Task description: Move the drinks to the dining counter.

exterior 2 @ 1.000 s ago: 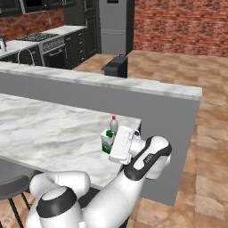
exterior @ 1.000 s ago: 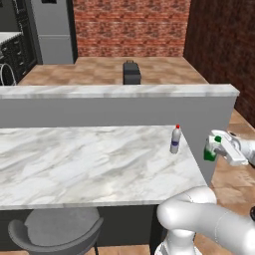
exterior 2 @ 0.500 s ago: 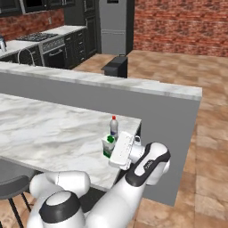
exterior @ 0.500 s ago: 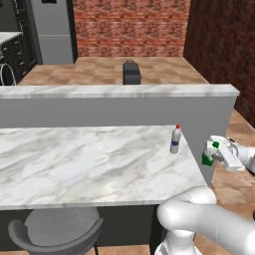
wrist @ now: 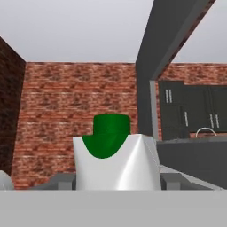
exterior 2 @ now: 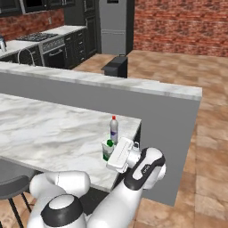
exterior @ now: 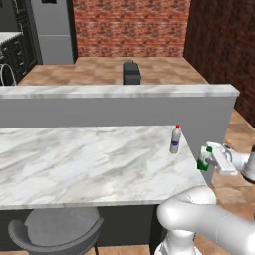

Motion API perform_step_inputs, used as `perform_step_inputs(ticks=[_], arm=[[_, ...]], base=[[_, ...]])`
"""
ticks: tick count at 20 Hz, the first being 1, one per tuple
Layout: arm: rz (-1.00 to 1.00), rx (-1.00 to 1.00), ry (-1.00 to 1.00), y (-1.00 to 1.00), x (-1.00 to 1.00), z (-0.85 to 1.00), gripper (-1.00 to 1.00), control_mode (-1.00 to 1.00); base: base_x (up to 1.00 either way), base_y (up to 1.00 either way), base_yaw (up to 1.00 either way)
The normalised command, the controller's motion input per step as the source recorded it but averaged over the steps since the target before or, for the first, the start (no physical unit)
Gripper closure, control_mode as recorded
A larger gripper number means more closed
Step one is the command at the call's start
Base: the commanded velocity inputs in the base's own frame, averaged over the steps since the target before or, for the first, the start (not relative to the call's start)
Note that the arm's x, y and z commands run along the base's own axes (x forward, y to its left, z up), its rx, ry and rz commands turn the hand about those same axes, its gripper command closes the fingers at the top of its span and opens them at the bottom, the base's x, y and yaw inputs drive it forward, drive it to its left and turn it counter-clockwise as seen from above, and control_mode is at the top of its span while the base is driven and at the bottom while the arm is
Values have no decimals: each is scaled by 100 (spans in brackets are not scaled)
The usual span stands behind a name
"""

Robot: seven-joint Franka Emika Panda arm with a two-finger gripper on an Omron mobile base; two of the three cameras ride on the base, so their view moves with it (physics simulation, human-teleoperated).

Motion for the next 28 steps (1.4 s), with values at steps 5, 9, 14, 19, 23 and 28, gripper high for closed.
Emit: perform_step_inputs(ticks=[5, 9, 14, 19, 23, 28], arm=[[0, 3, 3, 3, 21, -40, 100, -100], [0, 0, 4, 0, 22, -24, 100, -100], [0, 0, 5, 0, 15, -20, 100, -100], [0, 0, 7, 0, 11, -20, 100, -100], [0, 0, 7, 0, 14, -24, 100, -100], [0, 0, 2, 0, 12, -21, 100, -100]], base=[[0, 0, 0], [0, 0, 0], [0, 0, 0], [0, 0, 0], [0, 0, 0], [0, 0, 0]])
